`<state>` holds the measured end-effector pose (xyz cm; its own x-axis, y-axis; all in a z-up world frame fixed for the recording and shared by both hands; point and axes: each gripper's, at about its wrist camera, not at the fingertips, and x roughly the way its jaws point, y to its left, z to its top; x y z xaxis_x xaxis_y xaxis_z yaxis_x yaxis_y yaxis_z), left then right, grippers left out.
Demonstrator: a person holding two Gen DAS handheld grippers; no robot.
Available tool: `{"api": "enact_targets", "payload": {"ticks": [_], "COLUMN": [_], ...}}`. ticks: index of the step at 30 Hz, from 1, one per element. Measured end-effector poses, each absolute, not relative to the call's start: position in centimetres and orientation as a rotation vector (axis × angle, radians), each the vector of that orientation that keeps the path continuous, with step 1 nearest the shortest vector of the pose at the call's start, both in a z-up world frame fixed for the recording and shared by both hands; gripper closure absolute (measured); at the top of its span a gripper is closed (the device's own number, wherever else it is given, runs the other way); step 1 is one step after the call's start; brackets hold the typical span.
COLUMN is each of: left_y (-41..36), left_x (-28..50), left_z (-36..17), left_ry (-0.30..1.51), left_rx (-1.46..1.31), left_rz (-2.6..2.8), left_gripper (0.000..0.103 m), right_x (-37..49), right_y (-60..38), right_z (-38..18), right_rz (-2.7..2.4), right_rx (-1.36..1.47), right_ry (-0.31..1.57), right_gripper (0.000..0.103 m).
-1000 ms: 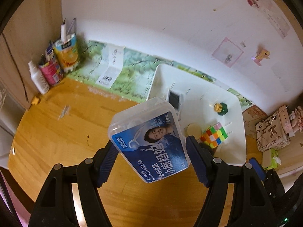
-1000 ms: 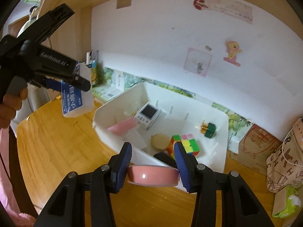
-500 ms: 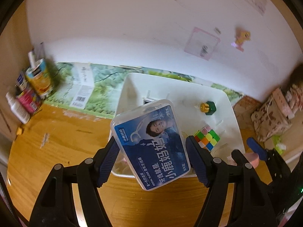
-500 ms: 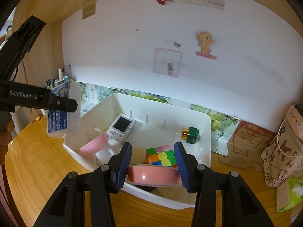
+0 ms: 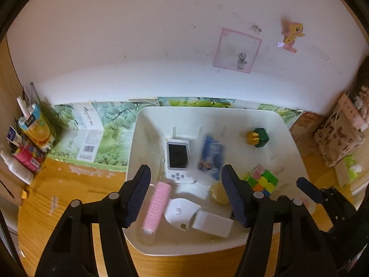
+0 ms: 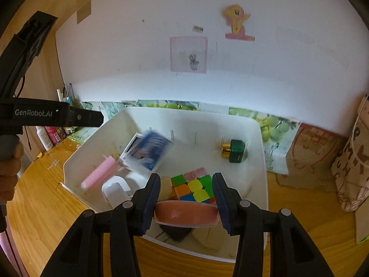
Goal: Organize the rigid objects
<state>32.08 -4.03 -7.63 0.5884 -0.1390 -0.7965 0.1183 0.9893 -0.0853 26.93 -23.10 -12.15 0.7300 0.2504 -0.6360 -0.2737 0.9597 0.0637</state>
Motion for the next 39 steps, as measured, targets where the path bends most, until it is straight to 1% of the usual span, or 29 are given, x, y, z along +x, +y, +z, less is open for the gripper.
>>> {"api": "enact_targets", "payload": {"ticks": [1, 6, 8, 10, 12, 16, 17, 18, 19, 24, 28, 31, 35, 39], "left_y": [-4.0, -4.2, -4.3, -4.3, -4.3, -4.5, -4.5, -4.4, -4.4, -4.1, -3.7, -3.4, -3.1, -2.9], "left_x": [32.2, 32.1, 31.6, 30.8, 30.2, 28.5, 28.1, 27.7, 27.1, 24.9, 23.1, 21.9, 20.8, 19.5], "left_z": [-7.7, -7.7, -7.2, -6.4, -5.7, -3.6, -3.1, -2.7, -2.2, -1.1, -0.9, -0.9, -1.6, -2.5], "left_ry": [0.941, 0.962, 0.950, 0.940, 0.928, 0.897, 0.888, 0.881, 0.872, 0.864, 0.874, 0.887, 0.930, 0.983], "left_rx": [-0.029, -0.044, -0.047, -0.062, -0.065, -0.019, -0.016, -0.014, -0.008, 0.009, -0.028, -0.061, -0.103, -0.107], "left_rz": [-0.156, -0.161, -0.154, -0.159, -0.160, -0.143, -0.140, -0.136, -0.128, -0.095, -0.091, -0.084, -0.080, -0.099], "left_gripper": [0.035, 0.035, 0.035, 0.035, 0.033, 0.030, 0.028, 0.022, 0.019, 0.019, 0.015, 0.014, 0.006, 0.006], "right_x": [27.1, 26.8, 26.3, 25.8, 25.3, 24.1, 23.8, 23.6, 23.1, 21.3, 20.0, 19.2, 17.9, 16.2], "right_y": [-23.1, -23.1, -23.1, -23.2, -23.4, -23.8, -23.9, -24.1, -24.3, -25.1, -25.6, -25.6, -25.5, -25.0], "right_z": [-12.3, -11.8, -11.3, -10.5, -9.9, -8.3, -7.9, -7.6, -7.1, -5.3, -4.0, -3.4, -3.1, -2.7], "right_rz": [0.295, 0.303, 0.293, 0.276, 0.264, 0.243, 0.238, 0.234, 0.228, 0.183, 0.217, 0.191, 0.163, 0.144], "right_rx": [-0.035, -0.030, -0.029, -0.029, -0.025, -0.029, -0.028, -0.028, -0.028, -0.015, 0.030, 0.047, 0.054, 0.042], "right_ry": [0.708, 0.711, 0.696, 0.679, 0.664, 0.642, 0.640, 0.639, 0.637, 0.619, 0.618, 0.662, 0.719, 0.768], "right_gripper": [0.046, 0.038, 0.035, 0.030, 0.027, 0.025, 0.025, 0.024, 0.024, 0.023, 0.022, 0.021, 0.020, 0.007]}}
